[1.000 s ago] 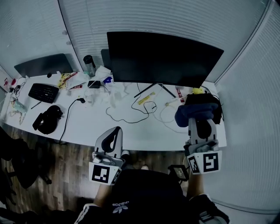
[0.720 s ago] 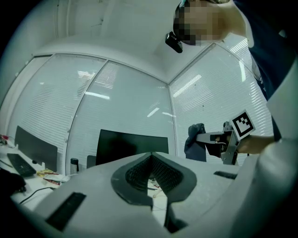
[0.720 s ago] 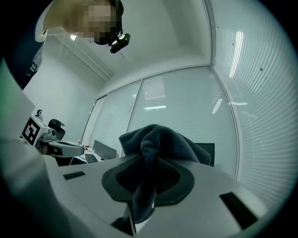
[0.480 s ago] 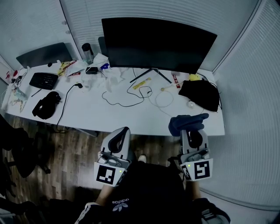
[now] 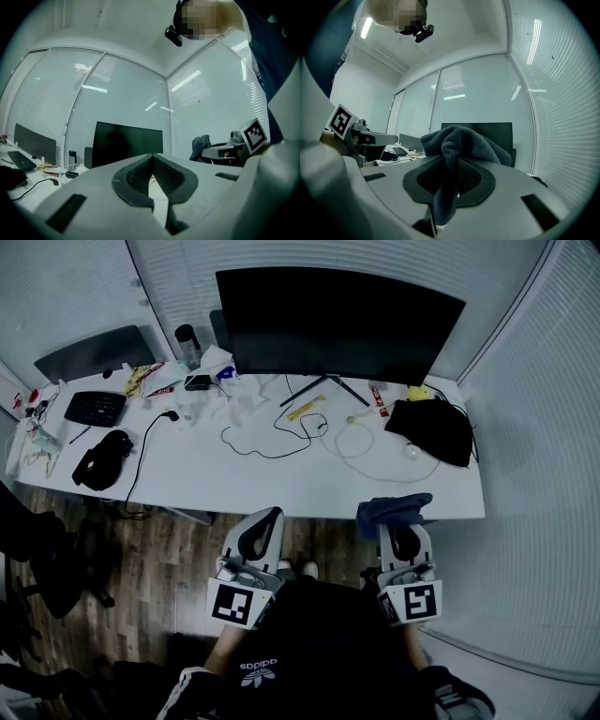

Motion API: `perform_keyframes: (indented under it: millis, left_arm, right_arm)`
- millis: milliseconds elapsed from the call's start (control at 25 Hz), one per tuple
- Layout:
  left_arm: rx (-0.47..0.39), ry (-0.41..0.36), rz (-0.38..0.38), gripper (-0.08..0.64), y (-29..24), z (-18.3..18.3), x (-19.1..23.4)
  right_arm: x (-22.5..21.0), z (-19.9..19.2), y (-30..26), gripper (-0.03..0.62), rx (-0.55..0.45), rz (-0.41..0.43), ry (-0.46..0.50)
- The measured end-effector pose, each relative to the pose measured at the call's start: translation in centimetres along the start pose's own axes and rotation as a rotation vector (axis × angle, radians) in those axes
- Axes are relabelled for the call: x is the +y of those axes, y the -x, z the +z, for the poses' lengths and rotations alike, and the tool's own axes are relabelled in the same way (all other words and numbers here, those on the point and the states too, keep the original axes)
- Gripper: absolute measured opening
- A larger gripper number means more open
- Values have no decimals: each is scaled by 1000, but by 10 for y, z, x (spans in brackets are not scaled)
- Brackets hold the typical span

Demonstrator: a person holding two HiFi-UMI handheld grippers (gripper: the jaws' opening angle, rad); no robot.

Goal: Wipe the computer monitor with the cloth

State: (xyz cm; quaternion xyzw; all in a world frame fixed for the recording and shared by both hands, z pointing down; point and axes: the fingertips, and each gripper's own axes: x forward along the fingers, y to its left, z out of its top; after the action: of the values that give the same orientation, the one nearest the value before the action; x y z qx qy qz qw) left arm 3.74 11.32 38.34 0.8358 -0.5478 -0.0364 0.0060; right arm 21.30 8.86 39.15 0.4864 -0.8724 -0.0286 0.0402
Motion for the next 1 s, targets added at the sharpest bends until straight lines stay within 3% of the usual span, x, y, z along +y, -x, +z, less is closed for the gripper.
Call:
perform_keyframes:
  millis: [320, 1000]
  left_arm:
    - [49, 1, -25, 5, -1, -6, 19]
    - [48, 2, -53, 6, -4, -4, 42]
  right_arm:
    - [16, -16, -17, 46, 65, -8, -37]
    - [30, -8, -38, 46, 82, -4, -50]
